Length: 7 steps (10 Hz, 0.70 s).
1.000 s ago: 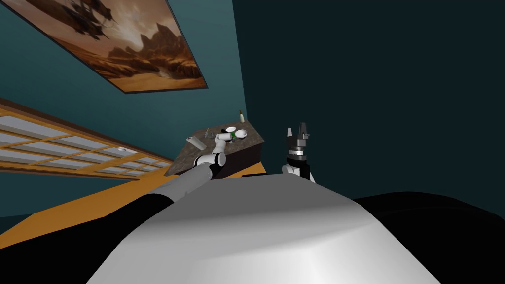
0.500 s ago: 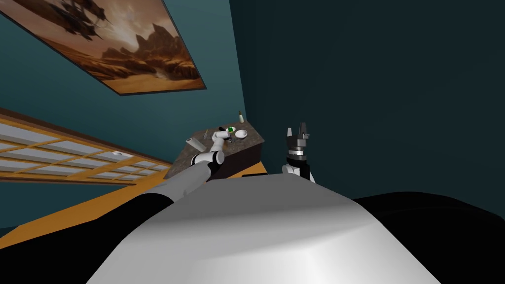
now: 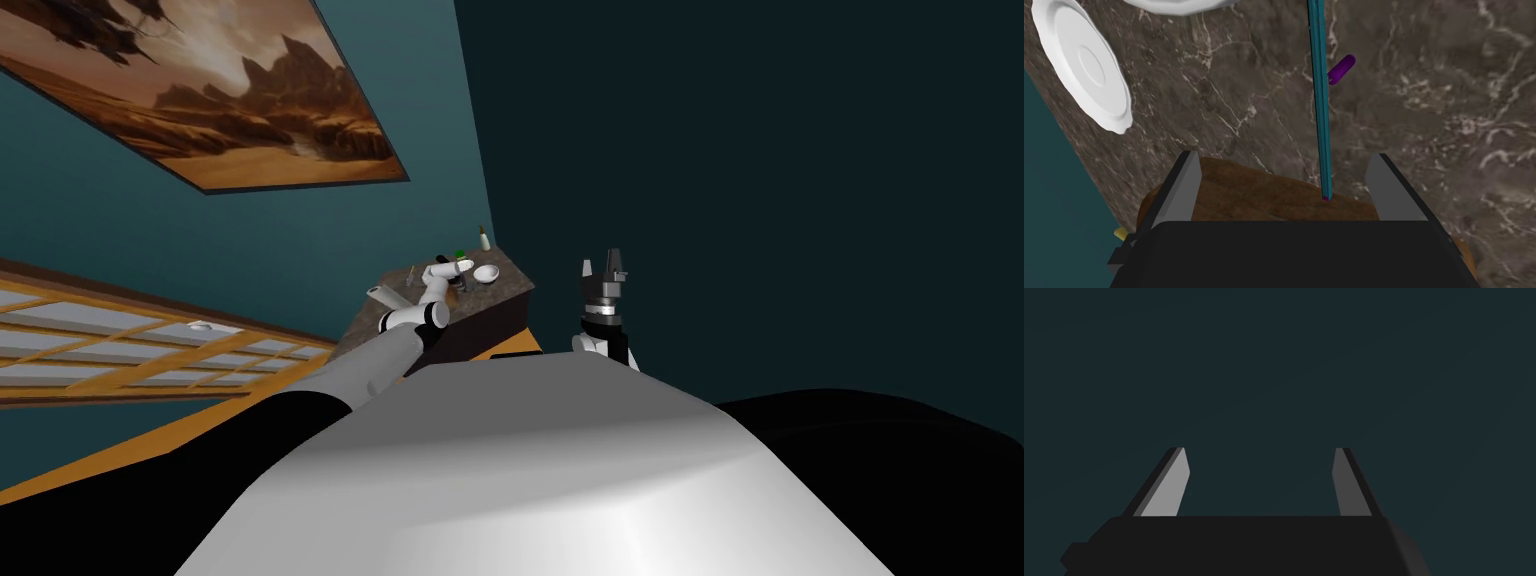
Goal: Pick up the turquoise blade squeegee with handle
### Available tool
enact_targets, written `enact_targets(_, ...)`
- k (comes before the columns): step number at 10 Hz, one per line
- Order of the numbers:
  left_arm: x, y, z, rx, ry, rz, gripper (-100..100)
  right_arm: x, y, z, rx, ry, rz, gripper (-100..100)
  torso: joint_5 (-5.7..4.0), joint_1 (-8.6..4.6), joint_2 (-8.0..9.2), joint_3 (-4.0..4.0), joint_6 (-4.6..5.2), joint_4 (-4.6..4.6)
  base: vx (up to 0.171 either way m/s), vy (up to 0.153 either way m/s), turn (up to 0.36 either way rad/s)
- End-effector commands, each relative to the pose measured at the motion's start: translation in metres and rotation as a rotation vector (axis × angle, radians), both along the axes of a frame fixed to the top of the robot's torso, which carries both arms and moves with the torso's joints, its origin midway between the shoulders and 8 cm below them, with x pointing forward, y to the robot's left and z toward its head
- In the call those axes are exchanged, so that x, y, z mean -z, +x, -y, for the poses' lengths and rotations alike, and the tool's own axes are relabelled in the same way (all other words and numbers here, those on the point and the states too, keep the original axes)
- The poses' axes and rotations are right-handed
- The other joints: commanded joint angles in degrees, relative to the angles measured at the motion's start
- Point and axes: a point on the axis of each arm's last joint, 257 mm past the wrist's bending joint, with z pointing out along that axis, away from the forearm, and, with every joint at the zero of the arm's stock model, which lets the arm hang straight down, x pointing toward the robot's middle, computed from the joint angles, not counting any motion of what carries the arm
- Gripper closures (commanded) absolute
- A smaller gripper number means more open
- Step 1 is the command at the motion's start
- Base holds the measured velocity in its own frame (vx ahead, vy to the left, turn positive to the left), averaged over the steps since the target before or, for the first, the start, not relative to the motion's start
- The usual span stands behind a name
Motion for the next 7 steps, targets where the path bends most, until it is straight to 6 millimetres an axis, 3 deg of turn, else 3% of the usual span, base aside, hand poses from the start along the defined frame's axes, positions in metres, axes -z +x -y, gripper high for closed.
enact_targets(1,0.003,-0.009,-0.007,-0.010,-0.012,-0.035,-100,0.000,0.000,0.000,0.000,0.000,0.000,0,0.00,0.00,0.00,0.00,0.00,0.00,0.014,0.027,-0.113)
enact_targets(7,0.009,-0.041,-0.028,-0.043,-0.067,-0.167,-100,0.000,0.000,0.000,0.000,0.000,0.000,0,0.01,0.04,0.01,0.01,-0.02,0.00,0.016,0.035,-0.113)
